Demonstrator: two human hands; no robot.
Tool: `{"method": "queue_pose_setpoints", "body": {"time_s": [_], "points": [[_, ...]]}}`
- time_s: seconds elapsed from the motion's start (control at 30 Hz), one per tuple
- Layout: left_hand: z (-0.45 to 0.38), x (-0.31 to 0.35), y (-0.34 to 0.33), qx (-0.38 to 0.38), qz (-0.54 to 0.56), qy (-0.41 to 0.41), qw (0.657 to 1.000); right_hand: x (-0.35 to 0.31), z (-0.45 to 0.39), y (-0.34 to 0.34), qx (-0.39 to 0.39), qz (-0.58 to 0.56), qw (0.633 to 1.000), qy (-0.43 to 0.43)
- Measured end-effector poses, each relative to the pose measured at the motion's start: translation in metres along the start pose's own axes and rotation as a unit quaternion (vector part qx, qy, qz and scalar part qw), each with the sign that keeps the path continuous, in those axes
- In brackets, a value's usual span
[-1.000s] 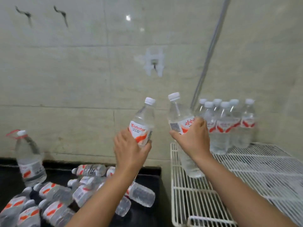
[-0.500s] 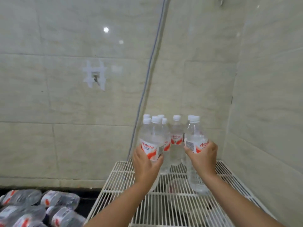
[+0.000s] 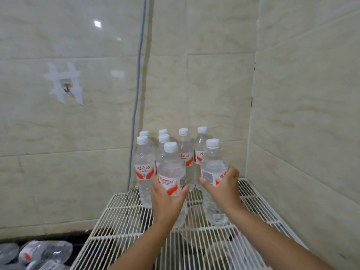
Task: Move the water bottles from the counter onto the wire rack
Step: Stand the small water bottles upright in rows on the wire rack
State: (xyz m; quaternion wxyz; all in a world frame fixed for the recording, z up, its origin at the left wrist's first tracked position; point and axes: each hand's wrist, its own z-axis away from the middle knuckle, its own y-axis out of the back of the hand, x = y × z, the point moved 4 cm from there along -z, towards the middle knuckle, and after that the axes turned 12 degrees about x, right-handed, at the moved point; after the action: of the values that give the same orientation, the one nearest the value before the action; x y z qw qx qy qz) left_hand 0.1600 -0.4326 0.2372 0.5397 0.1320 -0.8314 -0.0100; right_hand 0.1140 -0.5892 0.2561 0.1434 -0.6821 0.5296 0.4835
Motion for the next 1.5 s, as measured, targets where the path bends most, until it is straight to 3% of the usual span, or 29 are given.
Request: {"method": "queue_pose_setpoints", "body": {"time_s": [0.13, 0.27, 0.37, 0.5, 0.6, 0.73, 0.93, 1.03, 1.2, 1.33, 1.5], "points": [[-0.003, 0.007, 0.01, -0.092, 0.108, 0.033, 0.989, 0.0, 0.002, 0.008, -0.015, 0.008, 1.0, -0.002], [-0.01, 0.001, 0.016, -0.127, 0.097, 0.048, 0.986, 0.001, 0.006, 0.011, -0.012, 0.001, 1.0, -0.01], [-0.01, -0.001, 0.022, -0.098, 0.06, 0.04, 0.993, 0.0, 0.006, 0.011, 0.001, 0.004, 1.0, -0.008], [-0.005, 0.004, 0.024, 0.013, 0.007, 0.03, 0.999, -0.001, 0.009, 0.01, 0.021, 0.03, 0.999, -0.003], [0.001, 0.008, 0.022, 0.027, 0.035, 0.06, 0.997, -0.003, 0.016, 0.015, 0.066, 0.075, 0.995, 0.016], [0.001, 0.006, 0.022, -0.004, 0.046, 0.057, 0.997, -0.006, 0.019, 0.02, 0.091, 0.102, 0.99, 0.029], [0.0, -0.001, 0.031, -0.121, 0.145, 0.037, 0.981, -0.003, 0.019, 0.022, 0.046, 0.071, 0.996, 0.026], [-0.002, -0.001, 0.037, -0.151, 0.132, 0.042, 0.979, -0.001, 0.02, 0.024, 0.026, 0.06, 0.998, 0.02], [0.003, 0.006, 0.033, -0.037, -0.048, -0.009, 0.998, -0.005, 0.023, 0.025, 0.027, 0.068, 0.997, 0.008], [0.004, 0.009, 0.024, -0.016, 0.004, 0.02, 1.0, -0.006, 0.02, 0.027, 0.035, 0.049, 0.998, -0.004], [-0.002, 0.017, 0.006, -0.003, 0.031, -0.009, 0.999, -0.002, 0.012, 0.029, 0.035, 0.043, 0.998, 0.005]]}}
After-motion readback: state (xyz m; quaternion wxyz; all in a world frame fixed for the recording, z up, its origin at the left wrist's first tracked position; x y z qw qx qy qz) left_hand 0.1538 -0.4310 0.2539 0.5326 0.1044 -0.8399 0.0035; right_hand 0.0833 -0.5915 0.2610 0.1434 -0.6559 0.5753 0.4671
